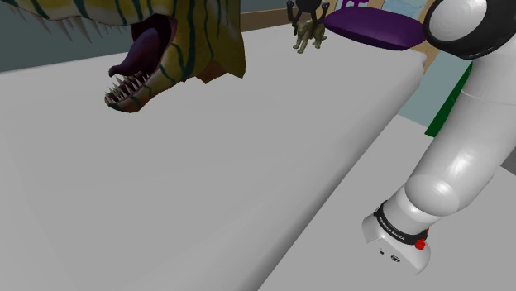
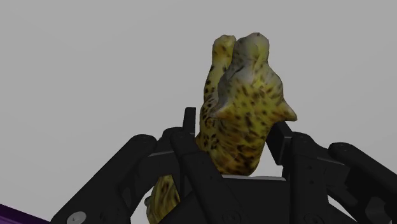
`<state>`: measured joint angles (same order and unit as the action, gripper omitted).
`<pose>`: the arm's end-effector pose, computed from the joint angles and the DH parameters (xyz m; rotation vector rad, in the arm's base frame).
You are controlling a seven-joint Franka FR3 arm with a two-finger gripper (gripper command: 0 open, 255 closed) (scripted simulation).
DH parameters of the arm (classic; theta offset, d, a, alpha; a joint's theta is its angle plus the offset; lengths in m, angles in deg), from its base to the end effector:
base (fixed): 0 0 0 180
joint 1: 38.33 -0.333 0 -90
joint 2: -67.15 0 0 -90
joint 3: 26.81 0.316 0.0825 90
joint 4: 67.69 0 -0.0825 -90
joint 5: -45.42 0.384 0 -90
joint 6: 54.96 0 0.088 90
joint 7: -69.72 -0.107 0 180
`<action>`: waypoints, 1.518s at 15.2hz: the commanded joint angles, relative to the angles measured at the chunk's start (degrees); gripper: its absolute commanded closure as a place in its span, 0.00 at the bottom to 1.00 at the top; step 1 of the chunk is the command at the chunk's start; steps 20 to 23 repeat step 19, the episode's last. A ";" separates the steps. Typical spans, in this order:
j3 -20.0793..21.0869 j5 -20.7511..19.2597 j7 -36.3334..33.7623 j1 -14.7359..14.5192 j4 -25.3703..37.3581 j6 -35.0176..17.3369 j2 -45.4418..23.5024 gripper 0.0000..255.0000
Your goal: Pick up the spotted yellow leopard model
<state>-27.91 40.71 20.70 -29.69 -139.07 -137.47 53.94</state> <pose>0.6009 -0.1113 0.6305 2.6497 -1.5072 -0.0079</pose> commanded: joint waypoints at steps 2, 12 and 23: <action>-0.06 -0.01 0.08 0.08 -0.05 -0.02 -0.05 1.00; -0.14 -0.08 1.01 0.03 17.36 11.18 -6.22 1.00; -0.35 -0.17 1.94 0.04 36.05 21.24 -14.82 1.00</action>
